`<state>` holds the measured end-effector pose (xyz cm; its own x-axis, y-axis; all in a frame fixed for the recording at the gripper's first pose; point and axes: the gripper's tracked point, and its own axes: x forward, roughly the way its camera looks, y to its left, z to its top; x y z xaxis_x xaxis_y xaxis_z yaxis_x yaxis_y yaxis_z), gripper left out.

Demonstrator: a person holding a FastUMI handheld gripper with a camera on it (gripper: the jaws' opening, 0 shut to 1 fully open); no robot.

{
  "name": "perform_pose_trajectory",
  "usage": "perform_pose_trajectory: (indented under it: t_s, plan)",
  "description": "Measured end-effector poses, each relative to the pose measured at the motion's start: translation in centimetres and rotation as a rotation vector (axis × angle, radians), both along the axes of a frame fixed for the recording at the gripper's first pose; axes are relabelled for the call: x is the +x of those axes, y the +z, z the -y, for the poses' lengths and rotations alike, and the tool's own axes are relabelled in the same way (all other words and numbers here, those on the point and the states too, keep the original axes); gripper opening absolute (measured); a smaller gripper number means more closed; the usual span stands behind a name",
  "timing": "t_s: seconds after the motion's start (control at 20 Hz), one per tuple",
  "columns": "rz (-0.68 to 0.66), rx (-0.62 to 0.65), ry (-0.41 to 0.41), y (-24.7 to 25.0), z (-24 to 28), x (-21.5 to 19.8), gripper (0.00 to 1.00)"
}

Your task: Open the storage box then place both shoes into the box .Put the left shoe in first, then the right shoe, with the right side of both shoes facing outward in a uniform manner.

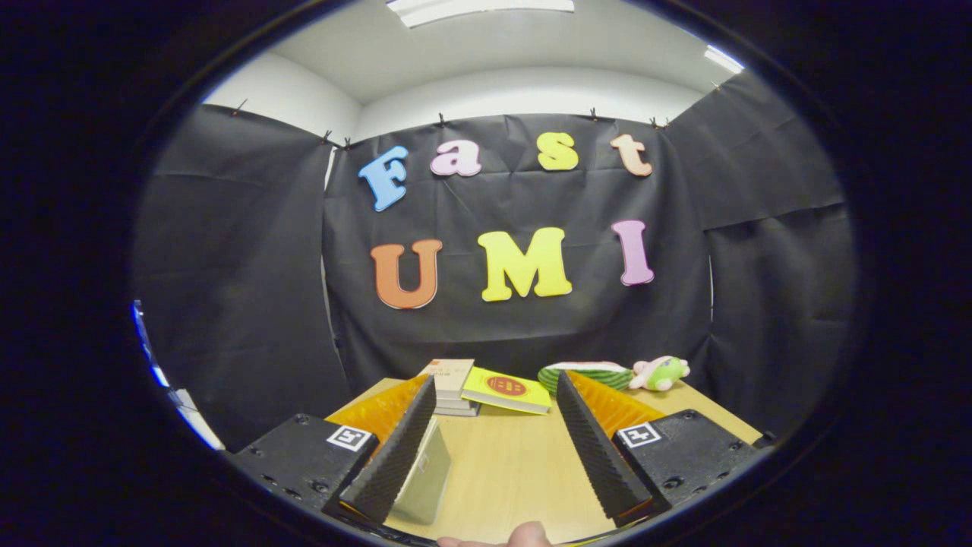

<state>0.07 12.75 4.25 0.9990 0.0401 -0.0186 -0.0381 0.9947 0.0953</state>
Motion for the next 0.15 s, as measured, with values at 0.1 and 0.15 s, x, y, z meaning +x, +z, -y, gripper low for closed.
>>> perform_pose_trajectory:
  t_s: [0.1,0.15]
  plan:
    - [-0.007,0.015,0.008,-0.45,-0.37,0.17,1.0]
    - [-0.007,0.016,0.005,-0.58,-0.4,0.35,1.0]
